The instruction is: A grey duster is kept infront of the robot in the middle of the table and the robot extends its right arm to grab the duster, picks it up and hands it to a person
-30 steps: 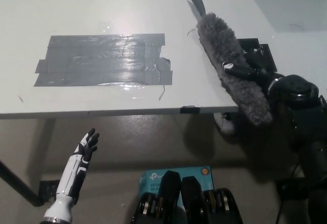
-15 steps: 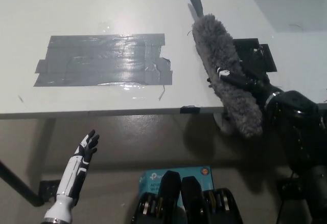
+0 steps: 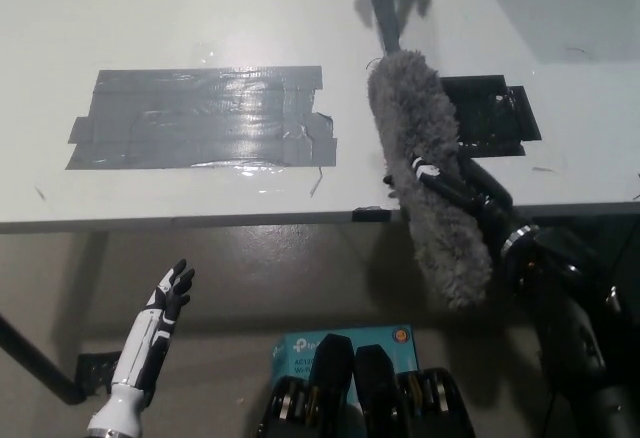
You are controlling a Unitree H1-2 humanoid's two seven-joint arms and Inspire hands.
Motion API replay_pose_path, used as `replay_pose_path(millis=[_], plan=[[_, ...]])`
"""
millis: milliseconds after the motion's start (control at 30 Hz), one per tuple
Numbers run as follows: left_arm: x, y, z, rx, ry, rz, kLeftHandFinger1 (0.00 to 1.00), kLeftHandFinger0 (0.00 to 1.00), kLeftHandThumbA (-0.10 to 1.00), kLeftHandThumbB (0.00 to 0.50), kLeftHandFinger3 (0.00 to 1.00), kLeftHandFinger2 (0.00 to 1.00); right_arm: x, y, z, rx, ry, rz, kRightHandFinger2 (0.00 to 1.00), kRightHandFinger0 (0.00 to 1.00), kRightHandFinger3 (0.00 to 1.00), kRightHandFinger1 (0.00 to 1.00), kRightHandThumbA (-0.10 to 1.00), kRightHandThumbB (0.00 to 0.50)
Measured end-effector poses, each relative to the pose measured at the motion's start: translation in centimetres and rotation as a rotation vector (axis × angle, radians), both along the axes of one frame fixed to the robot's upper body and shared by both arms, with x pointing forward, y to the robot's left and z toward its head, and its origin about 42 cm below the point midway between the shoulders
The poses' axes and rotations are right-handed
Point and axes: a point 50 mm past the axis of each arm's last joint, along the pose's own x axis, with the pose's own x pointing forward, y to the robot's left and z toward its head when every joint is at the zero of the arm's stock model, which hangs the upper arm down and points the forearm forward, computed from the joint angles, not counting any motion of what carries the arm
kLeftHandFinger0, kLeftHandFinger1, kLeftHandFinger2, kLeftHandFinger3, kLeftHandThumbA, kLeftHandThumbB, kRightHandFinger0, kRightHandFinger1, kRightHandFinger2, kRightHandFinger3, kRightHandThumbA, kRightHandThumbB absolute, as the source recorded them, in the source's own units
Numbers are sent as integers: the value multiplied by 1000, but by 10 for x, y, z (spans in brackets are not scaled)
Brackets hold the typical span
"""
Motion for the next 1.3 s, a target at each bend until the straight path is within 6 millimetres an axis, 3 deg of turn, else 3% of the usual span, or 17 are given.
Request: replay_pose_path(millis=[67, 433, 733, 800, 833, 867, 900, 933, 1000, 1033, 1067, 1300], plan=[[0, 0, 0, 0, 0, 0, 1000, 1000, 1000, 304, 1000, 1000, -5, 5, -1, 34, 6, 2, 856, 0, 1000, 410, -100, 103], [1, 0, 1, 0, -3, -1, 1000, 1000, 1000, 303, 1000, 1000, -31, 21, 3, 229, 33, 1, 820, 0, 1000, 373, -100, 107], [5, -1, 4, 0, -12, -3, 1000, 1000, 1000, 298, 1000, 1000, -40, 29, 20, 357, 43, 10, 884, 0, 1000, 416, -100, 88], [6, -1, 5, 0, -16, -4, 1000, 1000, 1000, 295, 1000, 1000, -41, 29, 26, 389, 44, 11, 947, 15, 1000, 491, -100, 123], [7, -1, 5, 0, -17, -5, 1000, 1000, 1000, 296, 1000, 1000, -42, 29, 27, 395, 46, 10, 1000, 222, 1000, 707, -61, 161], [8, -2, 6, 0, -20, -5, 1000, 1000, 1000, 297, 1000, 1000, -42, 29, 30, 412, 47, 10, 1000, 639, 1000, 1000, 210, 213], [9, -2, 7, 0, -22, -6, 1000, 1000, 1000, 298, 1000, 1000, -43, 29, 32, 425, 47, 11, 1000, 905, 1000, 1000, 376, 271], [9, -2, 7, 0, -23, -6, 1000, 1000, 1000, 298, 1000, 1000, -43, 29, 34, 432, 46, 12, 1000, 1000, 1000, 1000, 497, 371], [11, -2, 9, 0, -29, -8, 1000, 1000, 1000, 297, 1000, 1000, -45, 30, 39, 455, 35, 26, 1000, 1000, 1000, 1000, 663, 445], [13, -3, 11, 0, -33, -9, 1000, 1000, 1000, 297, 1000, 1000, -47, 30, 45, 473, 20, 43, 1000, 1000, 1000, 1000, 663, 445], [14, -3, 11, 0, -36, -10, 1000, 1000, 1000, 293, 1000, 1000, -48, 30, 47, 479, 13, 50, 1000, 1000, 1000, 1000, 705, 496], [26, -6, 24, 1, -74, -27, 1000, 1000, 1000, 296, 1000, 1000, -69, 27, 94, 540, -173, 215, 1000, 1000, 1000, 1000, 850, 500]])
